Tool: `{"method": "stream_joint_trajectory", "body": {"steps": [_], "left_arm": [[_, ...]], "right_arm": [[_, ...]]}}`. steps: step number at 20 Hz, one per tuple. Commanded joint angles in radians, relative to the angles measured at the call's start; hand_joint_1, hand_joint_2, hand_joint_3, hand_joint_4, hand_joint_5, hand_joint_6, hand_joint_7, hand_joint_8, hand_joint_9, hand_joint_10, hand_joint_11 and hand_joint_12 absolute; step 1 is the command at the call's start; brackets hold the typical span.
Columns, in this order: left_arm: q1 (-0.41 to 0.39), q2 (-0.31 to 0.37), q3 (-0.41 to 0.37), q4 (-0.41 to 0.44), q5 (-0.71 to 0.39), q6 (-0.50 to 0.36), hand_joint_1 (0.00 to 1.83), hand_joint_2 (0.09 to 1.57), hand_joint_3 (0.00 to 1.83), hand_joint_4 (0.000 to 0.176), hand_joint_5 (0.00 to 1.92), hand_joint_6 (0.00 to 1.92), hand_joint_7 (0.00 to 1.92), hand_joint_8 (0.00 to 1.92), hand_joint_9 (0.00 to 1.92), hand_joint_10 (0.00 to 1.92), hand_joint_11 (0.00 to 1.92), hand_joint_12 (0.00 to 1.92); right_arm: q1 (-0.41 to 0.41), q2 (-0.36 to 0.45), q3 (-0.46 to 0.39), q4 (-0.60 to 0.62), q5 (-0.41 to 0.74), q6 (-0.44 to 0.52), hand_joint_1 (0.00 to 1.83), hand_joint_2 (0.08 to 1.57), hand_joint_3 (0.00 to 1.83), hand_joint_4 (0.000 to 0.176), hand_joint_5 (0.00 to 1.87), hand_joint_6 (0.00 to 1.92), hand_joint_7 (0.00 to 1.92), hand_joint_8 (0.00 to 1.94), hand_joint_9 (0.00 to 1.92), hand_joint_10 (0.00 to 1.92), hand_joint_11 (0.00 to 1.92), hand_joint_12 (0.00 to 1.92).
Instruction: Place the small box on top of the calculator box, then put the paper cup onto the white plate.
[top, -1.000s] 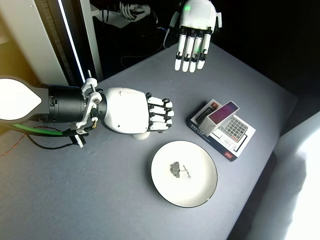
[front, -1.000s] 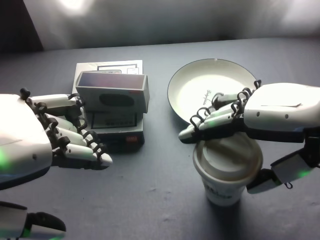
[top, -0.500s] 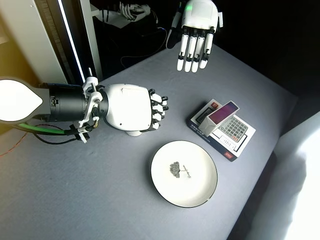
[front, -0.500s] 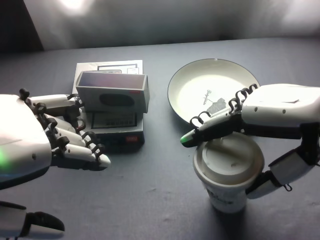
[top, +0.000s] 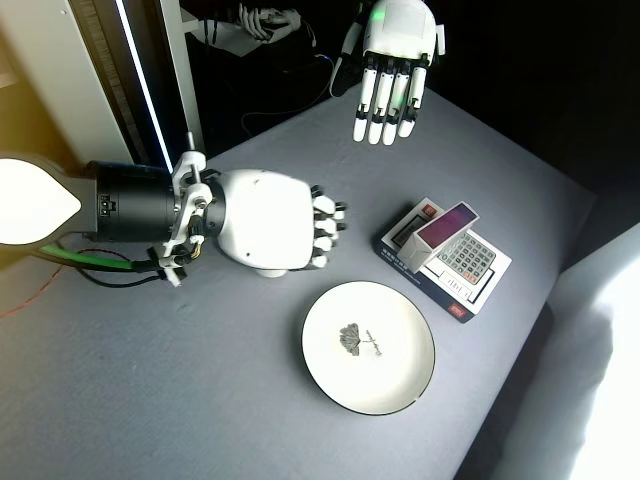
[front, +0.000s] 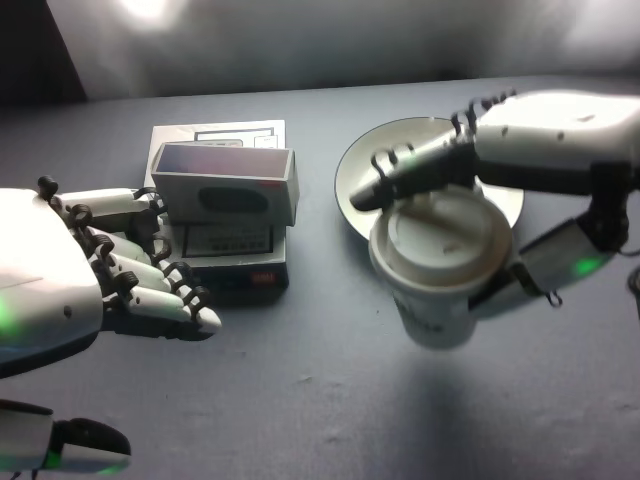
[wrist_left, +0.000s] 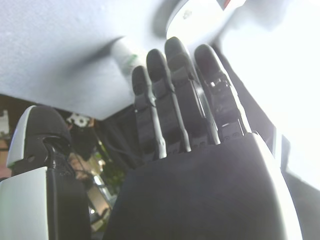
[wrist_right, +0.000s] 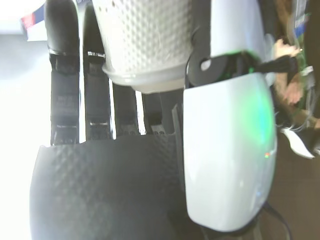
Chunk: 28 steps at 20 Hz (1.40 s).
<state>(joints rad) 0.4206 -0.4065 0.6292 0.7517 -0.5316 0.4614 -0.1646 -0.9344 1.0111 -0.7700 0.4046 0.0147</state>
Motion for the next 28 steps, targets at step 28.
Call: {"method": "stream_joint_trajectory", "body": {"steps": [28], "left_arm": [[-0.016, 0.010, 0.007, -0.010, -0.077, -0.004, 0.57, 1.13, 0.00, 0.000, 0.53, 0.00, 0.58, 0.00, 0.60, 0.01, 0.03, 1.15]], "right_arm": [[-0.082, -0.262, 0.381, 0.801, 0.226, -0.582, 1.22, 1.19, 0.00, 0.000, 0.74, 1.32, 0.90, 1.13, 0.76, 0.90, 0.54, 1.33]]}}
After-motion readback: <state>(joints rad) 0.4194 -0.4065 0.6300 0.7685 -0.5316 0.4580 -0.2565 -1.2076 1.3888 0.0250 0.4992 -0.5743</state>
